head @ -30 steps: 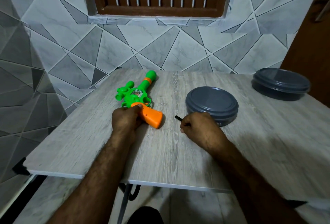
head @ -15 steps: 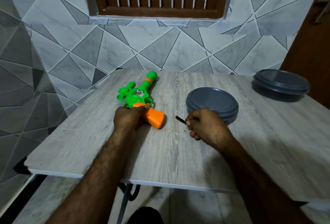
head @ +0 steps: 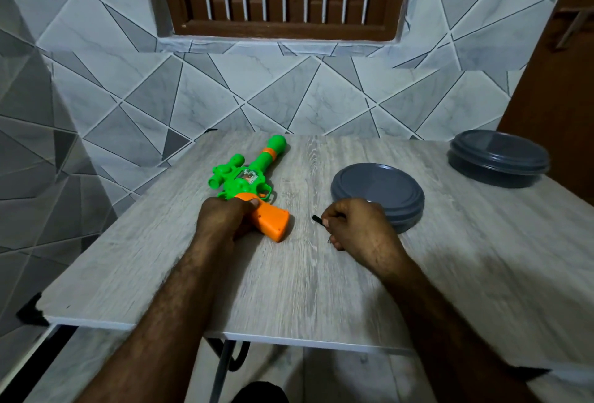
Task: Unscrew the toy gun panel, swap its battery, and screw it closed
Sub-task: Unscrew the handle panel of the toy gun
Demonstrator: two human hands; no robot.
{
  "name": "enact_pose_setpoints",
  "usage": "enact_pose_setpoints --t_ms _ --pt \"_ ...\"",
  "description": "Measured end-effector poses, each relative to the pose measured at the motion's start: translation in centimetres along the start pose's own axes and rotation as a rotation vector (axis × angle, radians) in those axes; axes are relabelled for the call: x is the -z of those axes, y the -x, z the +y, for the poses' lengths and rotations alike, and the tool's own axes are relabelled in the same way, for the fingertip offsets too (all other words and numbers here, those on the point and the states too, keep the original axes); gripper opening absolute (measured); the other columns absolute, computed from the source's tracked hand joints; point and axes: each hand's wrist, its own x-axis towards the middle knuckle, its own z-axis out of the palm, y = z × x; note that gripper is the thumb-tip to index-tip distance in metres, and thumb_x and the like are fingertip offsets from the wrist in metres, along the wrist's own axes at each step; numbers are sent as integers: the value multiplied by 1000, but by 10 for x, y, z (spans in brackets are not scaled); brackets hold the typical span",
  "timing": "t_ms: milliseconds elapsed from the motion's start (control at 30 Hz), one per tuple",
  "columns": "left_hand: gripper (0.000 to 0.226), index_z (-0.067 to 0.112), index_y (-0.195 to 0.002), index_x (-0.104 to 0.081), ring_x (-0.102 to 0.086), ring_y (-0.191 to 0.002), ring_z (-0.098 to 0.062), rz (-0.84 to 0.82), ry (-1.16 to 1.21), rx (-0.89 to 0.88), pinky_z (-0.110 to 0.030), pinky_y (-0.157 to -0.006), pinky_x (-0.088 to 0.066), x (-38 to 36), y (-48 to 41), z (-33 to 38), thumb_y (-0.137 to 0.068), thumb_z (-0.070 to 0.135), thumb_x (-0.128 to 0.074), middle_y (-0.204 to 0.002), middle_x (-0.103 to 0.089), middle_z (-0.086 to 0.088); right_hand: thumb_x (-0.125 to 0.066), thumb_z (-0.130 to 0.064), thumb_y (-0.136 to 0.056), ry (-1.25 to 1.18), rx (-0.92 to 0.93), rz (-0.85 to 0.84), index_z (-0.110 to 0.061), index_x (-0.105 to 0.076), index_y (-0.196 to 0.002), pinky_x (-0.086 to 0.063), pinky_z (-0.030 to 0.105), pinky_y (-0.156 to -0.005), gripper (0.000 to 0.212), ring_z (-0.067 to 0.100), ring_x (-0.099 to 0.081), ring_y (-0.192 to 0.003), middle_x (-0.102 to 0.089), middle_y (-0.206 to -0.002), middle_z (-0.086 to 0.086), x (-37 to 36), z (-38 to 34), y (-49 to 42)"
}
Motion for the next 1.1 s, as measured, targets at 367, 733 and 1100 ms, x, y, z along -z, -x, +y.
enact_pose_setpoints --t_ms 367,733,1100 --pt "25 -2 -119 -54 -60 -72 -22 -106 132 103 -35 -56 -54 1 6 5 -94 2 -56 -83 -56 -14 -77 -45 -76 112 188 -142 -25 -59 -129 -49 35 -95 60 16 -58 -116 -62 -130 -2 -25 -37 -6" --pt "27 -2 -110 -61 -67 -73 -28 -175 280 119 -35 -49 -58 -3 5 -8 -86 5 -69 -99 -65 -25 -80 -42 -71 264 177 -89 -18 -62 -122 -43 30 -85 60 25 -57 -111 -62 -120 8 -54 -45 -22" --pt "50 -5 -112 -63 -72 -72 -29 -135 322 55 -34 -55 -57 -10 6 -12 -67 1 -84 -103 -71 -25 -78 -40 -72 239 192 -59 -18 -64 -116 -40 28 -80 51 24 -57 -109 -65 -115 6 -61 -48 -25"
